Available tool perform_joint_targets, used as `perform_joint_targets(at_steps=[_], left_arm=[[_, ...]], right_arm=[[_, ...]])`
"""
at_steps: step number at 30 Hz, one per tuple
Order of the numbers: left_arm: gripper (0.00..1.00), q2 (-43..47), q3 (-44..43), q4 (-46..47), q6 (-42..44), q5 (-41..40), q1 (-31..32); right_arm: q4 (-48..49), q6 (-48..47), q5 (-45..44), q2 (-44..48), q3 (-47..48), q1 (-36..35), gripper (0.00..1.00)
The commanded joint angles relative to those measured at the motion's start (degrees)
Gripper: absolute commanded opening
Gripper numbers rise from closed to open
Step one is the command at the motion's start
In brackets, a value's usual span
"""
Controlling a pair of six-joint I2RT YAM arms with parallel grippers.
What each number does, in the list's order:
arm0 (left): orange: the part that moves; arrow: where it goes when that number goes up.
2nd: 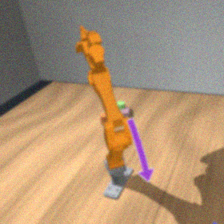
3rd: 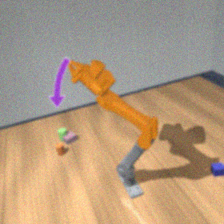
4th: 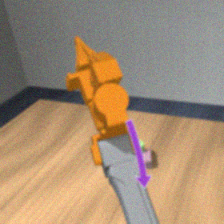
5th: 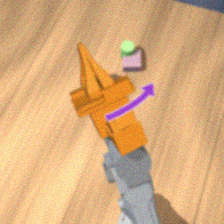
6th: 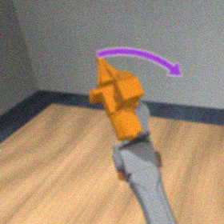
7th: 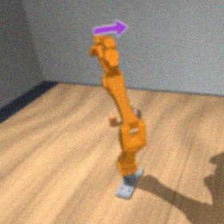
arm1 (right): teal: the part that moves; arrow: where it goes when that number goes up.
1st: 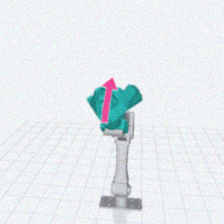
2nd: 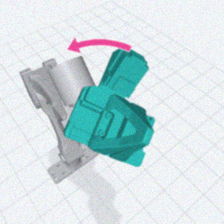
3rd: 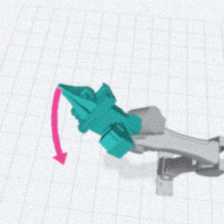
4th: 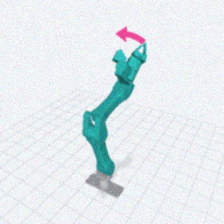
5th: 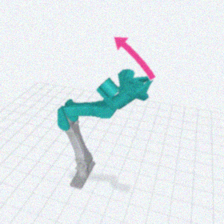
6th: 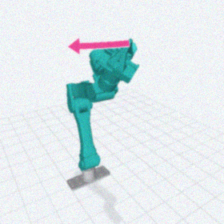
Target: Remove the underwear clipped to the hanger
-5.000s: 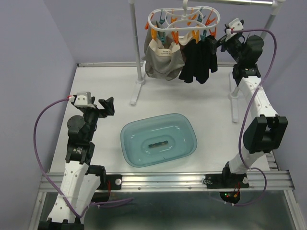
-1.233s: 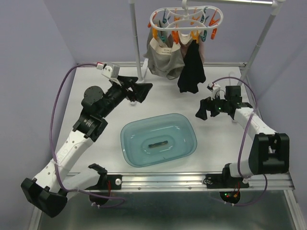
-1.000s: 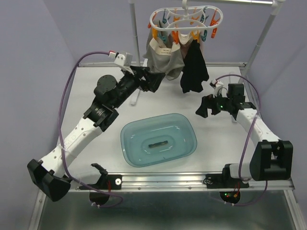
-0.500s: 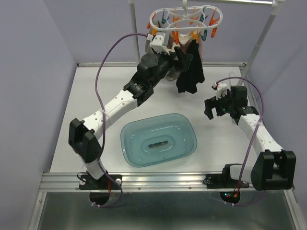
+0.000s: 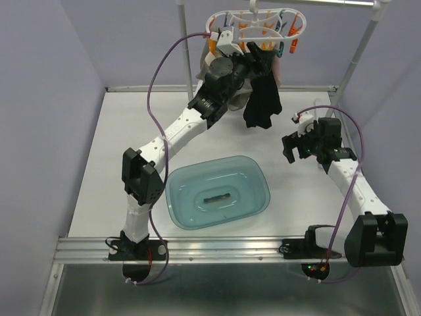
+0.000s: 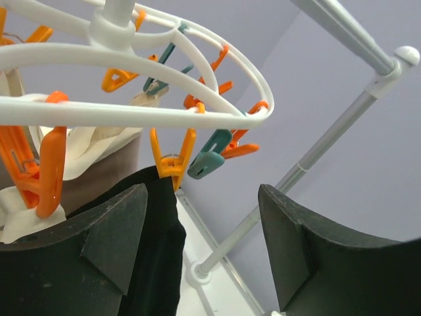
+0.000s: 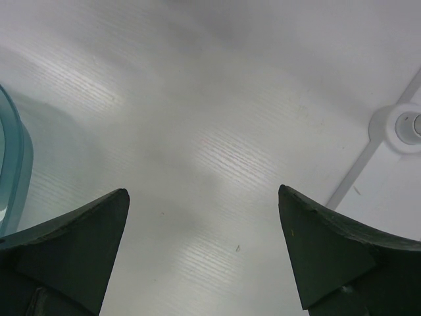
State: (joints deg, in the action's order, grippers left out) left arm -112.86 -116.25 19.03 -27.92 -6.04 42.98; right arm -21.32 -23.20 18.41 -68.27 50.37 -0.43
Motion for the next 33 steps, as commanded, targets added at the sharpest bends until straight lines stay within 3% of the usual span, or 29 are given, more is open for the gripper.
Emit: perform_joint_targets(at_steps=[1,33], left_arm=[[0.76,-1.9,-6.4,3.3,-3.9,0.7,-1.2],[0.62,-12.2,-16.7,6.8,-0.6,-0.4,-2.6]], right_arm=[[2.6,-0.9,0.0,1.7,-1.3,0.2,1.0],[2.7,-1.3,0.3,2.2,-1.6,0.2,1.0]])
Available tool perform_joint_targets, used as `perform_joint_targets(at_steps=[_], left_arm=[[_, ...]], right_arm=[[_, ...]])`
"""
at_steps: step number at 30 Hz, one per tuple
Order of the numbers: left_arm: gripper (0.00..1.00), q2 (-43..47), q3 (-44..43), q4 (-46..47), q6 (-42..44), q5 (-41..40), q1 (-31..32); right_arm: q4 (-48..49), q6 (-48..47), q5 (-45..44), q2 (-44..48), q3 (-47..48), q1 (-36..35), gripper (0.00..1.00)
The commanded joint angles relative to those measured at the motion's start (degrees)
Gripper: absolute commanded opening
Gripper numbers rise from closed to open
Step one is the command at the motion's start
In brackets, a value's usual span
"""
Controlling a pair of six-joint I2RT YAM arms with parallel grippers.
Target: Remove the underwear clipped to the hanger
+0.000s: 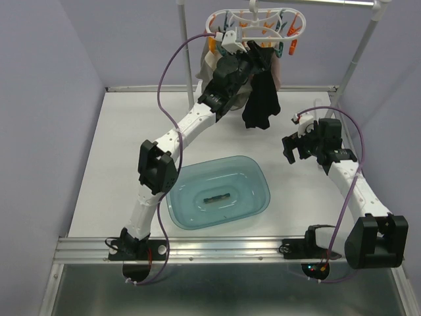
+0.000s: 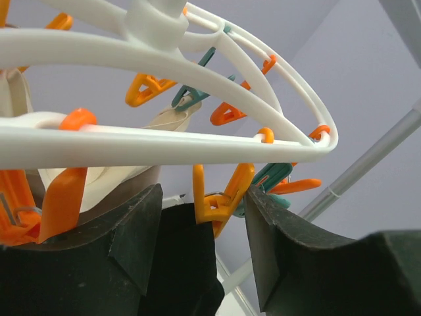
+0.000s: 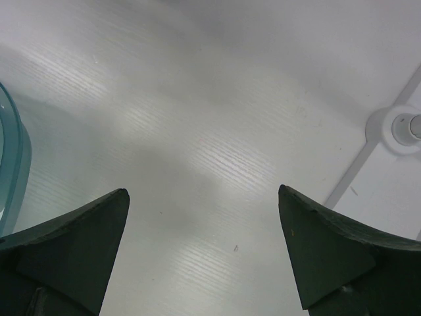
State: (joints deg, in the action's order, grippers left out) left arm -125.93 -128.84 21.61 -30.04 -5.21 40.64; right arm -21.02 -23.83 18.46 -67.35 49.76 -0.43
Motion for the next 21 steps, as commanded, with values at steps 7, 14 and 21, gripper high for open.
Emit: perform_joint_targets(at_steps=[7,14,21], left_arm=[[0.54,0.0,-5.3,5.9,1.7,-1.3,-0.3],[0.47,-0.5,-6.4,6.8,1.9,-1.5,-0.3],[0.04,0.0,-6.3,7.5,2.6,0.2,-0.3]], right_arm=[[2.5,-0.7,0.3,1.4,-1.0,0.2,1.0],[2.5,-0.8,0.5,1.6,-1.1,0.2,1.0],[2.5,-0.8,0.5,1.6,-1.1,0.2,1.0]])
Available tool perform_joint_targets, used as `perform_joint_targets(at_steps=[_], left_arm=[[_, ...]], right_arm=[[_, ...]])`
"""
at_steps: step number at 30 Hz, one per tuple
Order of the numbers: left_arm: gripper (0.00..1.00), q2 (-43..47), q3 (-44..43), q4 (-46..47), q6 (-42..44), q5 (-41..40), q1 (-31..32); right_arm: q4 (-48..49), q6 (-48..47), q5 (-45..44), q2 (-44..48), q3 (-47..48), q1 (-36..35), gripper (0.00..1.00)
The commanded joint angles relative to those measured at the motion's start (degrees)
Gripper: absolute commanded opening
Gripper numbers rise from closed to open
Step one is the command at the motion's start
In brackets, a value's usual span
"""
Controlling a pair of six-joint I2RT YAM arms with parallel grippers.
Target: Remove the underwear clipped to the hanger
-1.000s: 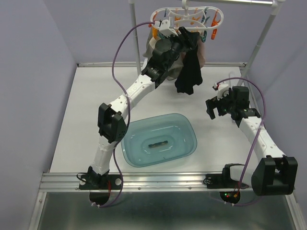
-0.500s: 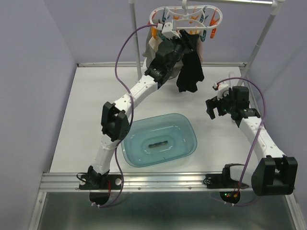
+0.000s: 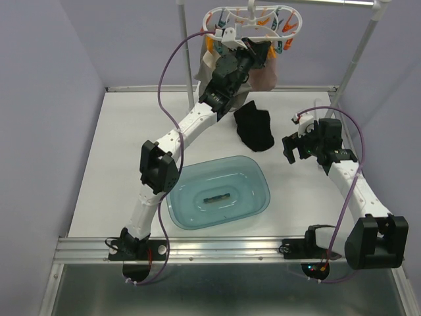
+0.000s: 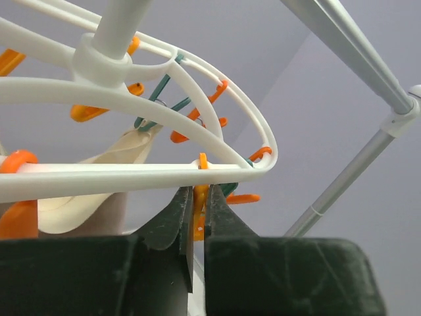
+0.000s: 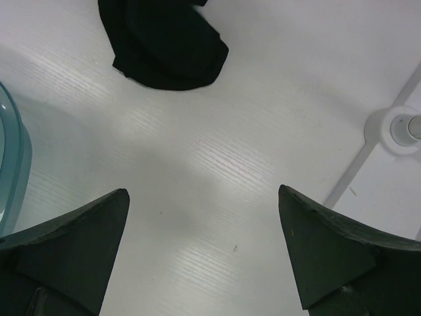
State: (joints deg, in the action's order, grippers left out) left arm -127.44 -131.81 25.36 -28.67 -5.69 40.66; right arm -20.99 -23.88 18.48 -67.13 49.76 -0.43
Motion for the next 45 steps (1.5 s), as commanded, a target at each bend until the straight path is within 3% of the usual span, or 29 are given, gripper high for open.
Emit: perform_joint_targets(at_steps=[1,2,5,6,9,15,28,35,45], left_arm=[[0.04,1.5,-2.8,3.7,1.2,0.9,-0.3],[0.04,1.8,-2.6,3.7,1.3,1.0,-0.3],[0.28,3.2,-1.1,3.7,1.6,1.1,-0.2],[0.4,4.3,-0.6,3.7,1.7,1.1,-0.2],[0.55,7.1,2.5,3.8,2.8,1.1,-0.2],[0.7,13.6,10.4,3.9,5.3,2.3,-0.2],[0.8,25.3,25.1,-0.9,13.3,4.4,-0.2],[0.83,35.7,40.2,-1.4,22.8,6.9,-0.2],[0.84,40.4,56.9,-1.4,23.5,8.6,0.1]], right_arm=[[2.4,-0.7,0.5,1.4,-1.2,0.2,1.0],[2.4,-0.8,0.5,1.4,-1.2,0.2,1.0],[2.4,-0.8,0.5,1.3,-1.2,0.2,1.0],[2.5,-0.8,0.5,1.3,-1.2,0.1,1.0],[2.5,-0.9,0.3,1.2,-1.2,0.2,1.0],[2.5,-1.1,-0.1,1.0,-1.2,0.2,1.0],[3.0,-1.6,-1.9,0.5,-1.4,0.2,1.0],[3.9,-1.7,-3.4,0.0,-1.6,0.2,1.0],[4.1,-1.6,-5.1,-1.8,-1.5,0.2,1.0]])
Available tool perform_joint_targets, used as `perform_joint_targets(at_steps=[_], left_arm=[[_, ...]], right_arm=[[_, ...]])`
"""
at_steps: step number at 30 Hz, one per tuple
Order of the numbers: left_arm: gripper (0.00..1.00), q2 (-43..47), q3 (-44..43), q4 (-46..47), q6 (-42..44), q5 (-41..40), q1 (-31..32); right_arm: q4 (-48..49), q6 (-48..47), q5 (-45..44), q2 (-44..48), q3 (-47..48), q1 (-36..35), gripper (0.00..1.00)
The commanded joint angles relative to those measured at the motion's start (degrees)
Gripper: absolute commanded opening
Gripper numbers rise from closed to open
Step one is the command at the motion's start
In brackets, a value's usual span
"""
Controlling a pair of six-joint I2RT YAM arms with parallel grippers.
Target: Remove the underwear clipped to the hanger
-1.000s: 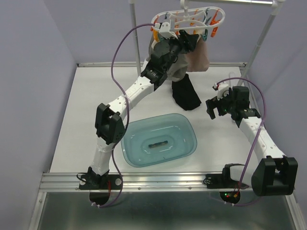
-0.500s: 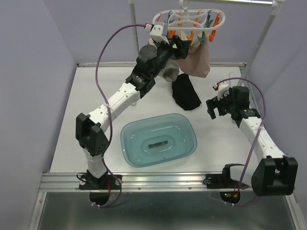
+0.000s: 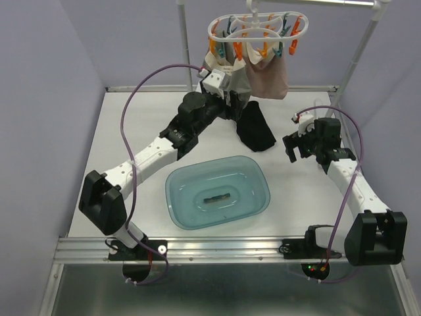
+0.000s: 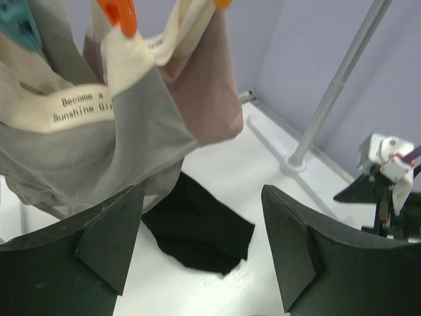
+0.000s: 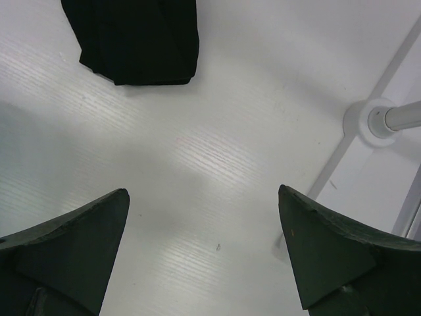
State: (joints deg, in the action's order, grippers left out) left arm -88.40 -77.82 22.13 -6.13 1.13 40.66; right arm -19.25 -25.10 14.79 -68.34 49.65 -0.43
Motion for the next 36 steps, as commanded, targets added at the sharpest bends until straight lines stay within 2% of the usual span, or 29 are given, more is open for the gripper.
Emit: perform_joint_targets(at_steps=[1,8,13,20,26,30,36], left_arm=[[0.84,1.0,3.4,1.9,0.1,2.1,0.3],[0.84,-6.9,2.3,1.3,-10.3,-0.4,0.6],[0.83,-14.7,-0.3,0.6,-23.3,-5.2,1.1],[0.82,-22.3,-2.7,2.2,-36.4,-7.7,1.7],[0.75,-28.7,-4.7,4.2,-48.7,-11.0,1.7],[0.72,-32.4,-5.3,7.5,-53.7,-11.3,1.7],[0.68,-36.4,-8.4,8.2,-56.5,-13.4,1.7]], right_arm=[[2.4,-0.3,-1.6,-0.7,-1.3,0.1,1.0],[2.5,0.7,-3.0,-2.0,-0.9,0.2,1.0],[2.5,1.0,-3.4,-2.5,-0.9,0.2,1.0],[2.6,1.1,-3.5,-2.6,-0.8,0.2,1.0],[2.6,1.0,-3.4,-2.5,-0.8,0.2,1.0],[2.6,0.9,-3.4,-2.5,-0.9,0.2,1.0],[2.7,0.8,-3.4,-2.3,-0.9,0.2,1.0]])
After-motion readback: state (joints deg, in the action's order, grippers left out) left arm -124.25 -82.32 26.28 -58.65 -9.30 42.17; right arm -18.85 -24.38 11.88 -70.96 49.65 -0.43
